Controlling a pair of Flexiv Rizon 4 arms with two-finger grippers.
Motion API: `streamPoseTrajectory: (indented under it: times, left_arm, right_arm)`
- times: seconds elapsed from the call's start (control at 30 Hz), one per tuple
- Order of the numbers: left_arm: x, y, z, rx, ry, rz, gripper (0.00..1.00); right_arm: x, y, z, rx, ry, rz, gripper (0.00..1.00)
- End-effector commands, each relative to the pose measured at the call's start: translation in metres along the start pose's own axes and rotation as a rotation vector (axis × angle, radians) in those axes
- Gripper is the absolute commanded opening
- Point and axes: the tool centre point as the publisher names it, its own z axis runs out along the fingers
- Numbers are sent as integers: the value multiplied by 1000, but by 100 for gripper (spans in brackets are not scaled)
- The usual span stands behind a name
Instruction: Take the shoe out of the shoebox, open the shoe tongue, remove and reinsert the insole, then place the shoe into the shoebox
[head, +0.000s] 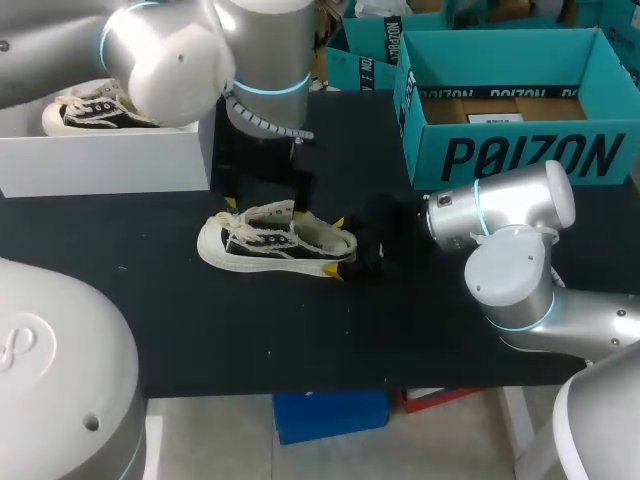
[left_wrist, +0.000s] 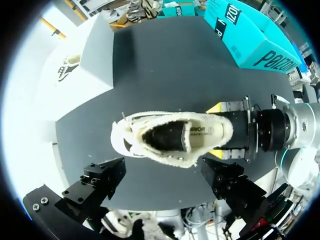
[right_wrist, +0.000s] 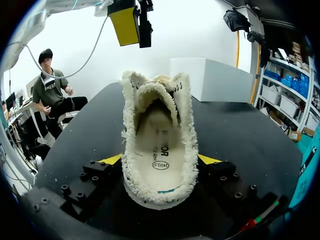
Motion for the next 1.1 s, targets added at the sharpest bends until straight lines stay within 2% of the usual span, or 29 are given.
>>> streamPoseTrajectory:
  times: [0.03,0.53,0.87,0.93,1.0,1.03,1.07,1.1]
  left_arm:
    - [21,-11,15,-24,-35,-1,100]
    - [35,-24,54,-70,-110,15,100]
    - [34,-29,72,-94,-150,22,100]
    - [34,-29,74,-94,-161,22,93]
    - [32,-29,77,-96,-170,23,92]
    - [31,-29,78,-96,-171,23,82]
    - [30,-29,79,-98,-172,22,49]
    - [29,-29,79,-99,-173,20,36]
  right_arm:
    - [-1,0,4,2,0,1,0]
    - [-1,0,4,2,0,1,0]
    - [-1,0,4,2,0,1,0]
    - [-1,0,4,2,0,1,0]
    - [-1,0,4,2,0,1,0]
    - [-1,0,4,2,0,1,0]
    - [-1,0,4,2,0,1,0]
    - [-1,0,4,2,0,1,0]
